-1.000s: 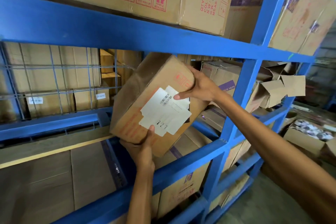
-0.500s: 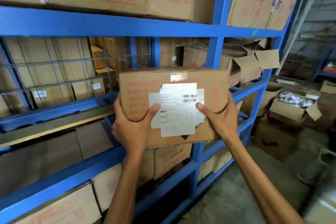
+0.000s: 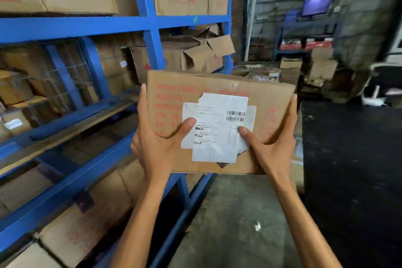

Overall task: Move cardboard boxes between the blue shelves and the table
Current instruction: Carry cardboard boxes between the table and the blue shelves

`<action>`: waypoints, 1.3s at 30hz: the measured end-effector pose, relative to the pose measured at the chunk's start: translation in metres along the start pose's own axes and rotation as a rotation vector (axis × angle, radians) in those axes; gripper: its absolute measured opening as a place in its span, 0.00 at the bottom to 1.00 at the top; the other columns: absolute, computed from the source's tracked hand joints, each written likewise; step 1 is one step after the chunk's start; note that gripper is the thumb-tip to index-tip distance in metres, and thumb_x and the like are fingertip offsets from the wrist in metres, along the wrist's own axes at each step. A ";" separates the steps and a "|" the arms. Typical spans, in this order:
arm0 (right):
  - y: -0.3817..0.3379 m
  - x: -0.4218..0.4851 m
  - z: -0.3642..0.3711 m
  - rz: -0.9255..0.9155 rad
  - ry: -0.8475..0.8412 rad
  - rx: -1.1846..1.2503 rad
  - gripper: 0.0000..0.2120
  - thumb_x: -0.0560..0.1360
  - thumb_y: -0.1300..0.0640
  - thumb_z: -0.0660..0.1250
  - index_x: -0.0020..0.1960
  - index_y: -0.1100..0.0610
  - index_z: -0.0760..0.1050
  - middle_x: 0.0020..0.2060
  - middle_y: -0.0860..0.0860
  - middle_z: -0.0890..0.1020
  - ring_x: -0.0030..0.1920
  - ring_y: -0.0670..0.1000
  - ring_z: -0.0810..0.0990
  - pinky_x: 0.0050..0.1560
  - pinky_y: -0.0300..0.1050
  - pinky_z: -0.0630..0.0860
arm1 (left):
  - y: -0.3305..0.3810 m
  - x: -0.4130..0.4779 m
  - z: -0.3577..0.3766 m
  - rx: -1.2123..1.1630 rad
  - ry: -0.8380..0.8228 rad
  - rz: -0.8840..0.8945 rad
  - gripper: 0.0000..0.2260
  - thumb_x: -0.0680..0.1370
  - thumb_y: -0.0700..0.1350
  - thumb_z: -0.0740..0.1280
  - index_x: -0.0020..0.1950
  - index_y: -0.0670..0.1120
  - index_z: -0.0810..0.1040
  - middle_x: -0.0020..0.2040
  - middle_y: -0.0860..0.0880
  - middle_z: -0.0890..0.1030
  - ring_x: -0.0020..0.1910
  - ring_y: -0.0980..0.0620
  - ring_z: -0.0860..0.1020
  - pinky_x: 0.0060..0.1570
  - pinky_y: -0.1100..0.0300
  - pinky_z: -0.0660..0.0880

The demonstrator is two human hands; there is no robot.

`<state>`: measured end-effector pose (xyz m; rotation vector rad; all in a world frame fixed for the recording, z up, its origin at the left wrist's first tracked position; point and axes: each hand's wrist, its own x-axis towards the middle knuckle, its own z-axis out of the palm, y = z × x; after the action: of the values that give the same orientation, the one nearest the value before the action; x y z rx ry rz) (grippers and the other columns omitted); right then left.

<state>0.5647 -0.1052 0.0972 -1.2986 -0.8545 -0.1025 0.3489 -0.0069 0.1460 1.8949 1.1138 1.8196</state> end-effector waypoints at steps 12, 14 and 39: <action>0.012 -0.016 -0.237 0.049 0.489 -0.411 0.61 0.61 0.24 0.77 0.83 0.32 0.44 0.68 0.15 0.60 0.65 0.20 0.65 0.64 0.31 0.63 | 0.120 -0.105 0.176 -0.363 -0.429 0.179 0.52 0.65 0.76 0.70 0.83 0.58 0.57 0.67 0.52 0.81 0.60 0.50 0.81 0.51 0.59 0.74; 0.007 -0.020 -0.272 0.026 0.571 -0.495 0.61 0.62 0.25 0.77 0.83 0.34 0.44 0.69 0.15 0.59 0.66 0.19 0.63 0.63 0.30 0.61 | 0.143 -0.123 0.201 -0.460 -0.507 0.201 0.52 0.66 0.75 0.72 0.83 0.56 0.58 0.68 0.52 0.81 0.62 0.53 0.80 0.54 0.59 0.76; -0.019 -0.094 -0.368 0.181 1.409 -1.323 0.63 0.61 0.29 0.80 0.85 0.42 0.48 0.76 0.39 0.68 0.69 0.36 0.69 0.66 0.31 0.67 | 0.291 -0.314 0.392 -1.272 -1.492 0.132 0.53 0.61 0.72 0.77 0.81 0.66 0.56 0.63 0.83 0.67 0.61 0.81 0.69 0.63 0.60 0.73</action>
<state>0.6716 -0.4672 0.0492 -1.9392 0.7405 -1.4254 0.8423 -0.2986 0.0536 1.6123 -0.5761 0.3444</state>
